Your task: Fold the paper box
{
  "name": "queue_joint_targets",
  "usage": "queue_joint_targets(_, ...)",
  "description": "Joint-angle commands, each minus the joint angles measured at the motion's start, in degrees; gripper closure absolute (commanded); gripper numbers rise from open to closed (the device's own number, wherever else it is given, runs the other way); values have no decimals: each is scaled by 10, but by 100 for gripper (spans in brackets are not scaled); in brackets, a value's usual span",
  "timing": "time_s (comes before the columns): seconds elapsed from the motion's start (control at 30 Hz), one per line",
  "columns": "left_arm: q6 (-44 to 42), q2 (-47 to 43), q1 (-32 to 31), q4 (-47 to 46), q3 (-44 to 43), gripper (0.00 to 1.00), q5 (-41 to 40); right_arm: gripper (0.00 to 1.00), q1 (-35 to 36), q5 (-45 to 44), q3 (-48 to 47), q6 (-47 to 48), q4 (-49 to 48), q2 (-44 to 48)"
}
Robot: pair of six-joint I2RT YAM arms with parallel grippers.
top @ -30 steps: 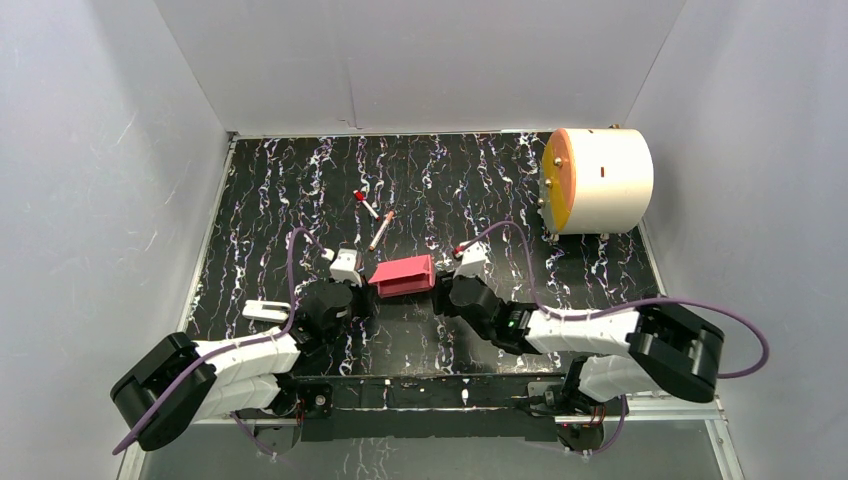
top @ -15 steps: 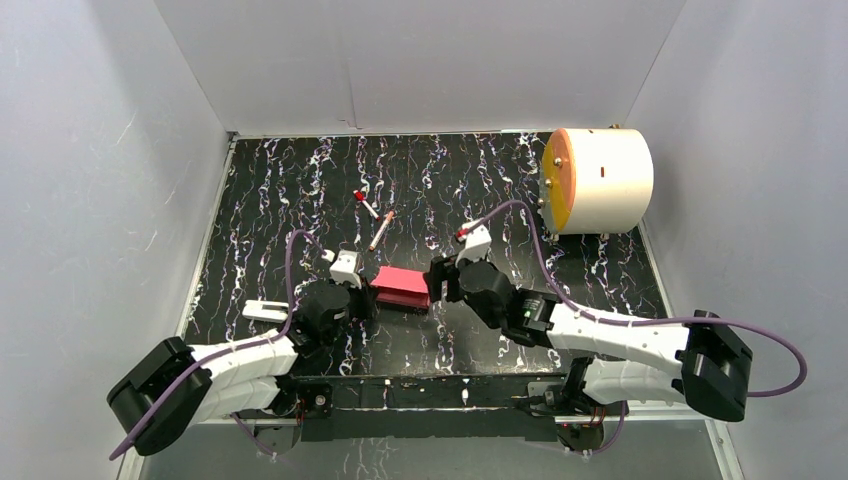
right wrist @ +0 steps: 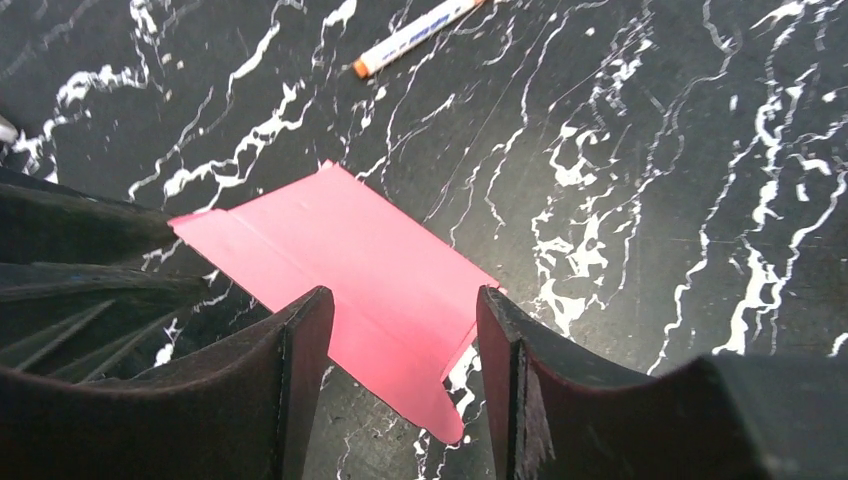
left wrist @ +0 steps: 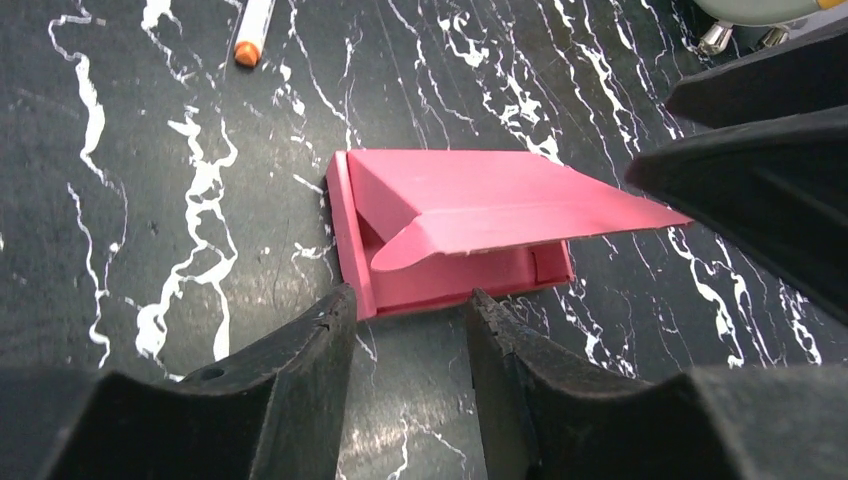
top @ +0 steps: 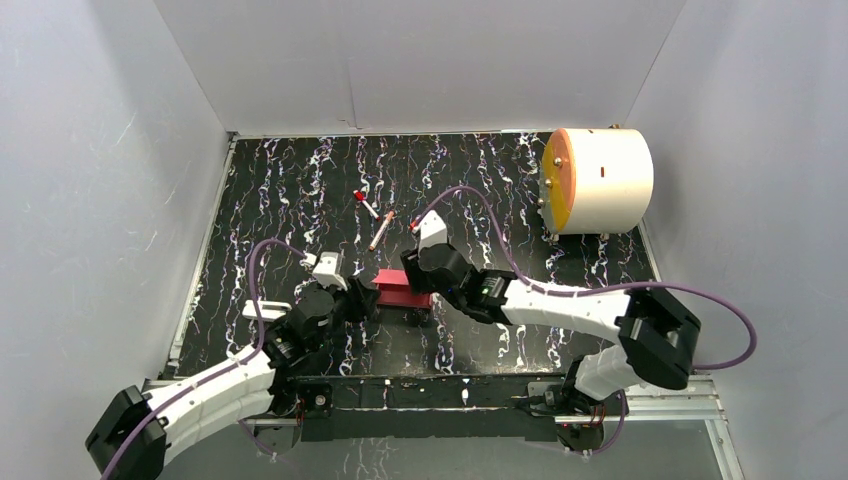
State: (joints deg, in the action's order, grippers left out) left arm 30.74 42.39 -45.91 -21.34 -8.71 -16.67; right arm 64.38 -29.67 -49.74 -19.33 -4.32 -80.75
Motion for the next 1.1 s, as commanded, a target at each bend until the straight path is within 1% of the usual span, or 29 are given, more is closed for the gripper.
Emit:
queue_joint_targets(0.0,53,-48,1,109,-27,57,-11,39,-2,45,-34,24,-7,-26)
queue_joint_targets(0.07,80,-62,2,141,-39,56,-21,43,-2,54,-31,27,-6,-39)
queue_joint_targets(0.2,101,-63,2,180,-65,55,-24,50,-2,76,-23,33,0,-57)
queue_joint_targets(0.4,112,-25,2,207,-99,55,-35,54,-2,85,11,23,-4,-77)
queue_joint_targets(0.6,113,20,2,184,-99,56,-40,55,-2,82,34,15,-20,-98)
queue_joint_targets(0.83,106,79,2,135,-102,61,-45,55,-3,74,51,16,-51,-123)
queue_joint_targets(0.93,105,110,2,107,-103,61,-41,55,-5,74,53,13,-56,-140)
queue_joint_targets(1.07,103,160,4,72,-108,58,-36,55,-6,83,57,9,-66,-148)
